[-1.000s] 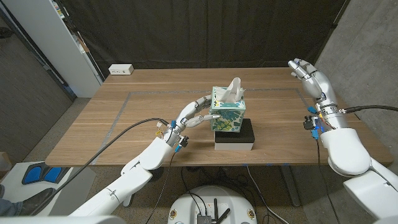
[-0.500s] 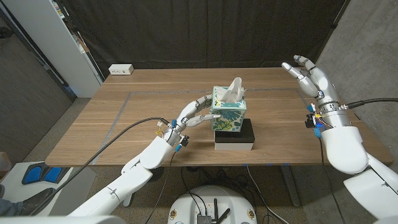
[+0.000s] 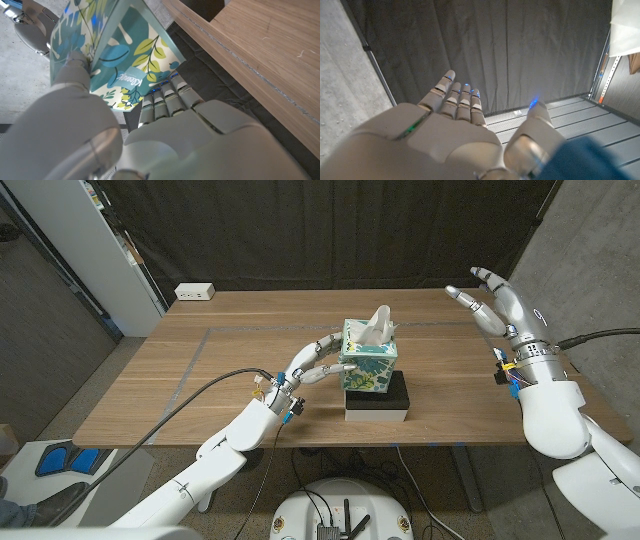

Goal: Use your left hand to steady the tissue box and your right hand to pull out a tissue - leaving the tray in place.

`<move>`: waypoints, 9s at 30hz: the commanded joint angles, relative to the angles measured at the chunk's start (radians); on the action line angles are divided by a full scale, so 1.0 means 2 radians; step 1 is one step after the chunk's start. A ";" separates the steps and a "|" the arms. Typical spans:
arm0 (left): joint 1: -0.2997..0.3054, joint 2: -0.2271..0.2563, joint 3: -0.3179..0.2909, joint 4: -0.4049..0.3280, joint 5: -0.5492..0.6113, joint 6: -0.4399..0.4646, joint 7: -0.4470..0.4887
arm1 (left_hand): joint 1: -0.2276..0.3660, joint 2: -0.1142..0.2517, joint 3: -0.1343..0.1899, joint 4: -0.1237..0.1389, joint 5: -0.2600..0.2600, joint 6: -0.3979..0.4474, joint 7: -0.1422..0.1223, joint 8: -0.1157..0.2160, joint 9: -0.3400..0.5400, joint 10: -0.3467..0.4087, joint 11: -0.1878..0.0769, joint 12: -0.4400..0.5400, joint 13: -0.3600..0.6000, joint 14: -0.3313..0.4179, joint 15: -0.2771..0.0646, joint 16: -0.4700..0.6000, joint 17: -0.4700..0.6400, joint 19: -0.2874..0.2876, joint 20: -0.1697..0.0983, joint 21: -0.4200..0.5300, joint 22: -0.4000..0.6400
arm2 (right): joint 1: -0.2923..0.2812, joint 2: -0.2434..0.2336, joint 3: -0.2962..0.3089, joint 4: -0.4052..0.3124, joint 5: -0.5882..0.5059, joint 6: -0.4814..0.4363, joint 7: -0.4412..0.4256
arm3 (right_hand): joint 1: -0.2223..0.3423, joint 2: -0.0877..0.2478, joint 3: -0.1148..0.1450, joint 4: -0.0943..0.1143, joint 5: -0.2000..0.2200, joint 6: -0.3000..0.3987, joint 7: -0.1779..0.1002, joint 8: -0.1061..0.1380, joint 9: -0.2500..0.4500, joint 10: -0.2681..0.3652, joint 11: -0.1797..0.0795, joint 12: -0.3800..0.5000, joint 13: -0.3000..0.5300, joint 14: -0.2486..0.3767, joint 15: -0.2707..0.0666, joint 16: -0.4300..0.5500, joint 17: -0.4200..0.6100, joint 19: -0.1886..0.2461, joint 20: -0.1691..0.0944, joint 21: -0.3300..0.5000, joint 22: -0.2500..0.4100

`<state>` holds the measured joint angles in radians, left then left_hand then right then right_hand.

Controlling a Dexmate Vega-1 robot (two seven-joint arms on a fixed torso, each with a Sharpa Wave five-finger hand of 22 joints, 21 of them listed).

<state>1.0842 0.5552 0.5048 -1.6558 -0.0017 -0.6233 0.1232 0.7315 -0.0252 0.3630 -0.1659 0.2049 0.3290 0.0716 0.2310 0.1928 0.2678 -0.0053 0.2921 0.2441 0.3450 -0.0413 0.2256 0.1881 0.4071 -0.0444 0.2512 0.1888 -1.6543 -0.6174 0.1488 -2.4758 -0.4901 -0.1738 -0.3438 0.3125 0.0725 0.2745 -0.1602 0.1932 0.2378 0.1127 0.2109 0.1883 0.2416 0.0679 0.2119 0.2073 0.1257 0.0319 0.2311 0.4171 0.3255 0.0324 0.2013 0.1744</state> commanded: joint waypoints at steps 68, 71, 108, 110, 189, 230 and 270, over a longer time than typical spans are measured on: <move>0.014 0.005 -0.003 -0.021 0.014 0.009 0.012 | 0.002 0.010 -0.004 0.002 0.003 0.007 -0.001 -0.005 0.003 0.009 -0.002 -0.004 0.004 0.006 -0.012 -0.003 0.002 0.004 -0.002 -0.002 0.002 | 0.056 -0.040 -0.007 -0.049 -0.062 0.023 0.178 | 0.042 0.008 0.025 -0.005 0.013 0.010 -0.006 0.002 0.002 0.010 -0.007 0.002 0.003 0.015 -0.006 0.007 -0.001 0.015 -0.001 0.002 0.001; 0.014 0.005 -0.002 -0.021 0.014 0.011 0.012 | 0.002 0.010 -0.004 0.002 0.003 0.007 -0.001 -0.005 0.003 0.010 -0.003 -0.004 0.004 0.006 -0.012 -0.003 0.002 0.004 -0.002 -0.002 0.002 | 0.057 -0.041 -0.007 -0.051 -0.058 0.029 0.179 | 0.044 0.008 0.025 -0.005 0.013 0.013 -0.005 0.003 0.003 0.011 -0.008 0.003 0.003 0.016 -0.006 0.007 -0.001 0.015 -0.001 0.002 0.001; 0.011 0.004 -0.002 -0.016 0.014 0.009 0.014 | 0.004 0.014 -0.006 0.002 0.004 0.010 0.000 -0.006 0.003 0.011 -0.002 -0.007 0.005 0.005 -0.012 -0.005 0.002 0.004 -0.002 -0.003 0.002 | 0.068 -0.061 -0.008 -0.087 -0.054 -0.004 0.258 | 0.053 0.007 0.030 -0.005 0.016 0.018 -0.006 0.003 0.003 0.016 -0.008 0.003 0.003 0.017 -0.006 0.007 -0.002 0.018 0.000 0.002 0.001; 0.010 0.004 -0.001 -0.016 0.014 0.009 0.014 | 0.004 0.014 -0.006 0.002 0.004 0.010 0.000 -0.006 0.003 0.012 -0.002 -0.007 0.005 0.006 -0.012 -0.005 0.002 0.004 -0.002 -0.003 0.002 | 0.069 -0.063 -0.008 -0.089 -0.051 -0.009 0.264 | 0.055 0.008 0.030 -0.005 0.016 0.019 -0.007 0.003 0.003 0.016 -0.009 0.003 0.003 0.017 -0.006 0.006 -0.002 0.017 0.000 0.002 0.001; 0.012 0.002 0.002 -0.014 0.013 0.013 0.017 | 0.006 0.016 -0.010 0.002 0.004 0.014 -0.001 -0.009 0.003 0.014 -0.003 -0.011 0.008 0.006 -0.013 -0.006 0.002 0.004 -0.001 -0.005 0.002 | 0.147 -0.158 -0.078 -0.098 -0.066 -0.094 0.332 | 0.236 -0.018 0.084 -0.008 0.025 0.185 -0.119 0.058 0.015 0.005 -0.056 -0.004 0.007 0.007 -0.011 0.003 -0.012 0.020 -0.003 -0.003 0.000; 0.010 0.002 0.003 -0.020 0.018 0.021 0.020 | 0.007 0.018 -0.012 0.002 0.005 0.017 -0.001 -0.009 0.003 0.017 -0.003 -0.013 0.009 0.007 -0.013 -0.007 0.002 0.005 0.000 -0.005 0.002 | 0.176 -0.193 -0.126 -0.077 -0.049 -0.105 0.261 | 0.292 -0.015 0.085 -0.008 0.014 0.370 -0.149 0.139 0.030 0.055 -0.083 0.007 0.005 0.041 -0.033 0.031 0.003 0.060 -0.014 0.009 0.001; 0.007 0.004 0.002 -0.016 0.015 0.019 0.018 | 0.008 0.019 -0.013 0.002 0.005 0.018 -0.002 -0.010 0.003 0.020 -0.005 -0.014 0.010 0.010 -0.014 -0.007 0.002 0.005 0.000 -0.005 0.002 | 0.127 -0.128 -0.125 -0.059 -0.080 -0.061 0.131 | 0.303 -0.012 0.075 -0.002 0.005 0.372 -0.143 0.157 0.042 0.073 -0.081 0.011 0.011 0.074 -0.050 0.055 0.018 0.092 -0.022 0.018 0.004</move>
<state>1.0982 0.5616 0.5101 -1.6894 0.0301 -0.5809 0.1600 0.7487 -0.0002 0.3353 -0.1633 0.2077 0.3557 0.0657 0.2077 0.1980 0.2982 -0.0141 0.2662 0.2628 0.3556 -0.0447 0.2148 0.1881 0.4106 -0.0442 0.2466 0.1883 -1.3774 -0.9196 -0.0965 -2.6099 -0.6309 -0.3318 -0.0051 0.9141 0.0479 0.4259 -0.1655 0.2090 0.9837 -0.1766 0.5189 0.2671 0.3791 -0.0912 0.2236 0.2262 0.2617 -0.0396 0.3315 0.4478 0.4994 -0.0125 0.2295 0.1795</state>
